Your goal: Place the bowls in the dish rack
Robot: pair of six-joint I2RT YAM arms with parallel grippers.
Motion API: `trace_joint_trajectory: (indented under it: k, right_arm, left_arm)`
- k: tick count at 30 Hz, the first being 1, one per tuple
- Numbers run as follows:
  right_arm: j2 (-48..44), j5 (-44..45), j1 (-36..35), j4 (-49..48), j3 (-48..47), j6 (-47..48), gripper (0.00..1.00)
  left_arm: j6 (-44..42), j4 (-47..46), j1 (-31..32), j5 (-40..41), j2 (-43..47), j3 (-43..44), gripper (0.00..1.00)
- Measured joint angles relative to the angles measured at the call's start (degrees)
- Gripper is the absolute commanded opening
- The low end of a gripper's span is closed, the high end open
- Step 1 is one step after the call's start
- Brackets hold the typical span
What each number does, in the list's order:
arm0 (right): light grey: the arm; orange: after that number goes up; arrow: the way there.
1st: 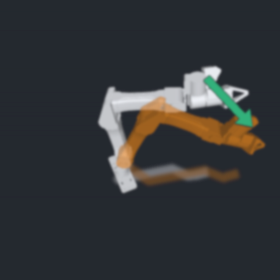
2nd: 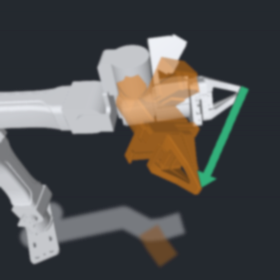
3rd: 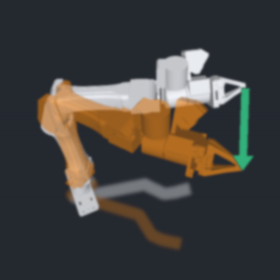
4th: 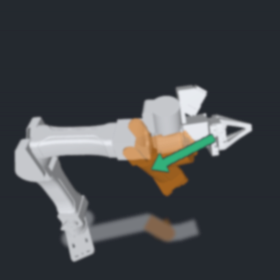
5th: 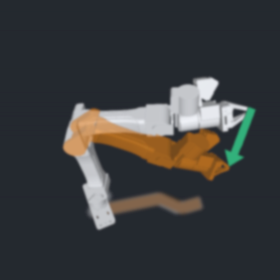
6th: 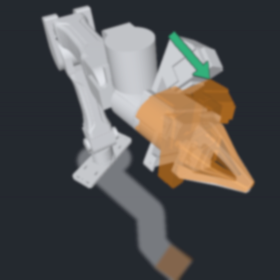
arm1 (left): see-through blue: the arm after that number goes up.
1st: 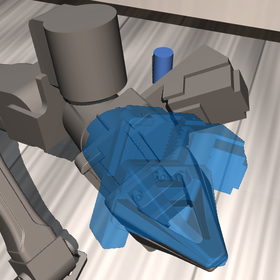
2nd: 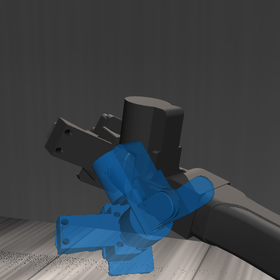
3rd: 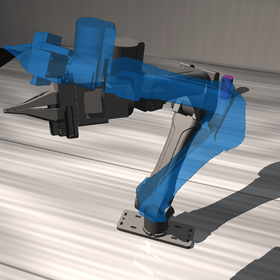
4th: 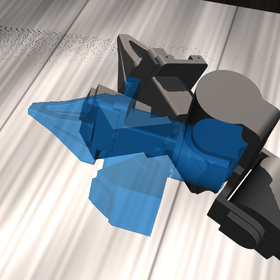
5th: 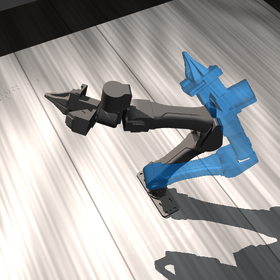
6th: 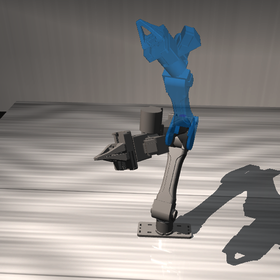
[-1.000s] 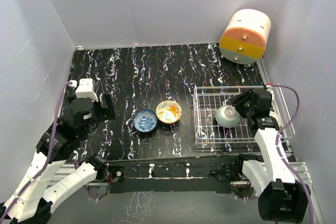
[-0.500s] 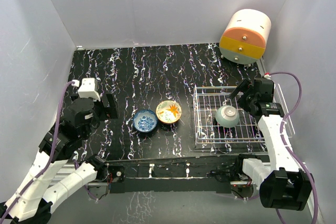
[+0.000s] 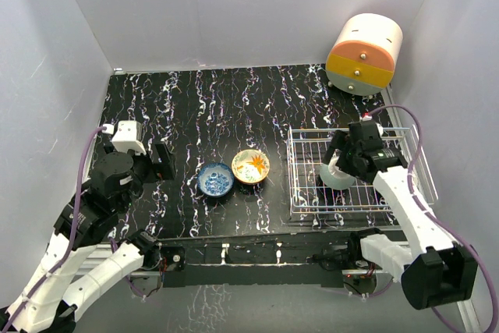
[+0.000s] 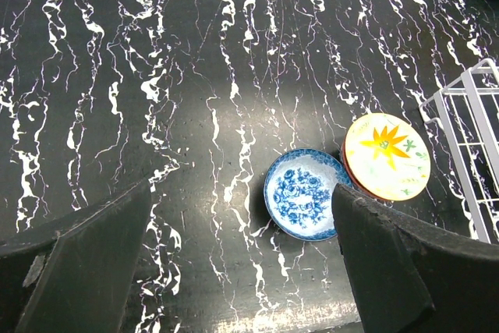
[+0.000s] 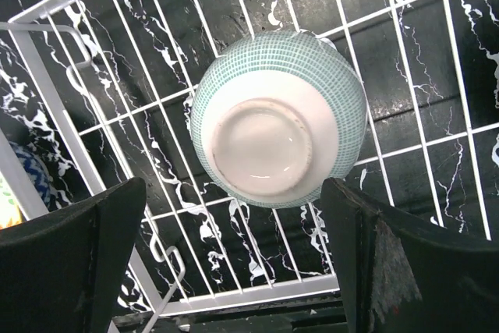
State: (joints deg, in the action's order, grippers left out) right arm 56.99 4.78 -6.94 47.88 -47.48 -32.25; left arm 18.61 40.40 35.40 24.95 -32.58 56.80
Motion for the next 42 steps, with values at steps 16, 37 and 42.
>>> trace_joint_trajectory:
  k: [16, 37, 42]
  right_arm:
    - [8.00, 12.37, -5.11, 1.57, -5.14, -0.61, 0.93]
    - [7.48, 11.65, -5.11, -2.05, -2.29, -0.63, 0.75]
    - [8.59, 12.04, -5.11, -2.56, -2.27, -0.68, 0.75]
  left_arm:
    - [0.00, 2.73, 0.00, 0.17, 0.55, 0.74, 0.97]
    - [0.72, 4.63, 0.00, 0.98, 0.59, 1.77, 0.97]
    - [0.94, 4.63, 0.00, 0.98, 1.18, 1.77, 0.97]
